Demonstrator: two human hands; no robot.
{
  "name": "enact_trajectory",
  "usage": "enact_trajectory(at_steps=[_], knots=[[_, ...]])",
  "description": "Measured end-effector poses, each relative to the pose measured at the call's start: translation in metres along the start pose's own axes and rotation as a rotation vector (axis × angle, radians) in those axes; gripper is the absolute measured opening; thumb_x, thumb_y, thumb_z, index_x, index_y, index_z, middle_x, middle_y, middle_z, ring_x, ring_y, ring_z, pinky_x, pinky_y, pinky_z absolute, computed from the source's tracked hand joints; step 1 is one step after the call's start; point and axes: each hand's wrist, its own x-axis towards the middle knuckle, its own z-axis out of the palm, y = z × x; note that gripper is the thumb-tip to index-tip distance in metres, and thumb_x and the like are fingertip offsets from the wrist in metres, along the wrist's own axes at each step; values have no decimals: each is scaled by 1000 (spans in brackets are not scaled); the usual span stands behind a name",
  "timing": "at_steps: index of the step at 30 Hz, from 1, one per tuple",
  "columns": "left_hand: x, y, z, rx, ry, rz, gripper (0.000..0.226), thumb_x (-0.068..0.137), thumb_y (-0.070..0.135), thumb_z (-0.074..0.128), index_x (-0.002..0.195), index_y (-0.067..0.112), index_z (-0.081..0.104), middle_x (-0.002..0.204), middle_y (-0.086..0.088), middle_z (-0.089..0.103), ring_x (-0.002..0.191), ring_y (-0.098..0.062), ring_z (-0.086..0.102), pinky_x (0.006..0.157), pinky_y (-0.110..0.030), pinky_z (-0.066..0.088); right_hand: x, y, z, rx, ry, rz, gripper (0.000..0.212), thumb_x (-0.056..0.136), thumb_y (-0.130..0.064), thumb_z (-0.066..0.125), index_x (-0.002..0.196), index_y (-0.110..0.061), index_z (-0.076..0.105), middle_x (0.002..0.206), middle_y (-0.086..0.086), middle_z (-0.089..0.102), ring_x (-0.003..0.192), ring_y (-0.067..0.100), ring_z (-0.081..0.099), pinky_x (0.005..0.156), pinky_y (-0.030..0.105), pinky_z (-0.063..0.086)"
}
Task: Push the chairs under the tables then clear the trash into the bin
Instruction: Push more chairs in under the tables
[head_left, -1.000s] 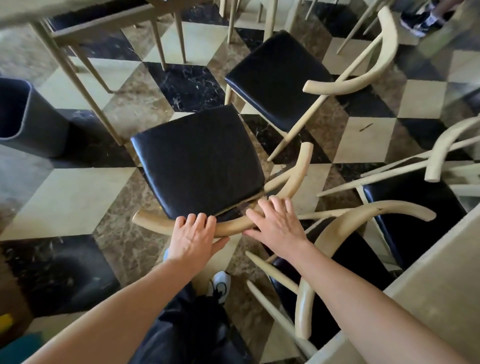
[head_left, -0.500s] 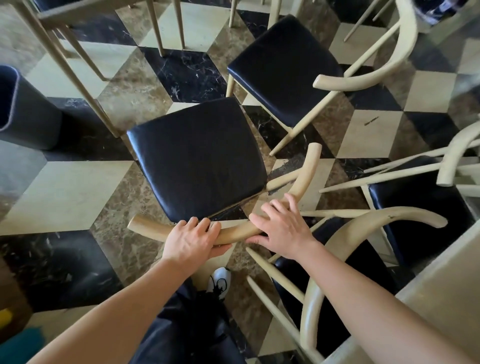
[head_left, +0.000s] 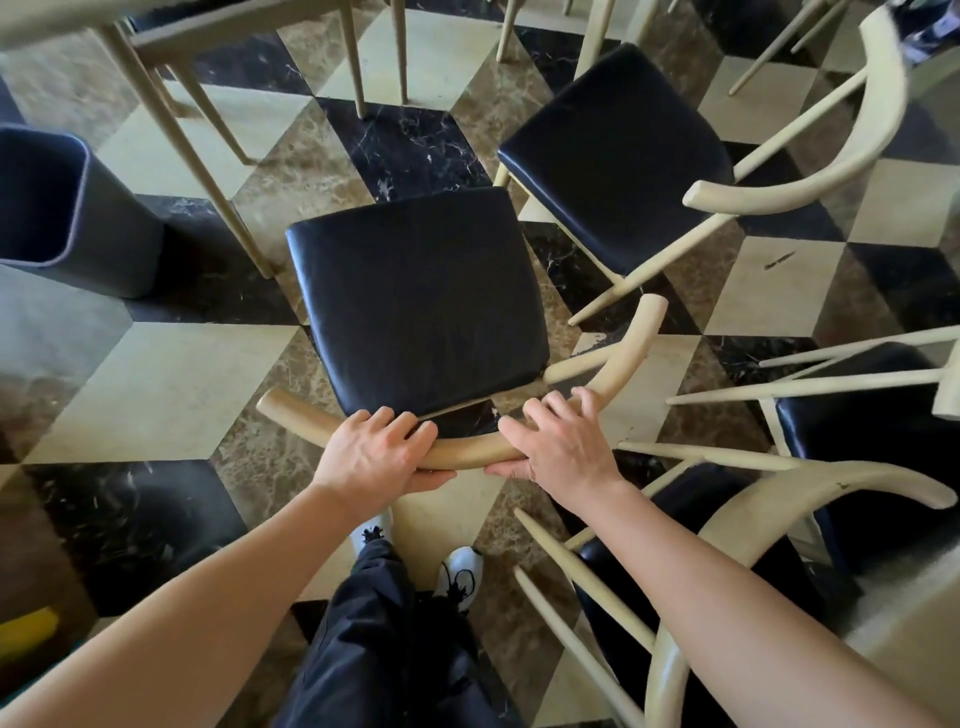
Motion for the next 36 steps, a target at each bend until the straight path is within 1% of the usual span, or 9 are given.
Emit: enact_trajectory(at_steps=[2,7,11,13,16,24,28,32,36], knots=[[4,-20,-3,-1,-19,0,57,93,67,45,83,13,61,67,-2,53,56,-26,51,49,-37,46,18,-6,-2,-2,3,21,61,89,-71,36,98,-19,66,86,8,65,85,32,59,87,56,40],[17,-65,-13,-6,-62,-27,62,91,70,38,87,13,61,70,-3,56,60,-27,52,56,-39,48,63,-15,-9,-23,-25,54,57,85,-72,45,97,-20,67,85,6,64,86,31,59,85,53,42],[31,-96,-18,-20,-93,-25,63,91,71,31,93,16,61,73,1,58,63,-23,53,60,-38,49,99,-11,-14,-7,-56,61,60,83,-76,43,88,-22,69,83,3,63,85,27,57,78,44,41],[39,-109,-19,-45,-100,-19,60,92,72,35,92,17,60,72,3,57,62,-22,53,60,-39,50,115,-6,-17,-5,-68,39,61,82,-77,43,86,-23,70,84,1,63,84,25,57,74,40,40],[51,-126,-20,-37,-64,-11,56,91,69,44,88,16,58,68,3,55,58,-21,50,56,-37,48,136,2,-19,-22,-68,5,69,83,-81,32,84,-23,70,84,0,62,83,24,55,70,38,40],[74,-154,-13,-1,35,30,50,89,63,58,82,14,60,67,1,55,56,-21,50,53,-32,43,174,19,-17,1,-23,-52,69,86,-80,34,83,-20,67,82,0,59,79,24,53,67,38,42],[84,-161,-9,4,61,23,51,91,63,55,80,13,59,66,0,55,56,-22,51,52,-34,45,186,28,-18,-4,-32,-65,73,88,-81,25,84,-21,67,83,0,58,79,22,53,67,37,41],[95,-166,-7,0,97,12,53,93,62,54,79,11,59,65,-1,54,55,-24,51,51,-37,48,198,38,-18,19,-35,-83,75,89,-82,22,84,-20,66,83,0,57,78,22,52,66,36,41],[109,-175,-10,10,94,-2,55,93,63,55,80,10,60,67,-2,55,57,-24,53,52,-36,48,216,50,-19,45,6,-132,72,90,-81,29,80,-19,64,79,1,56,73,22,52,62,33,40]])
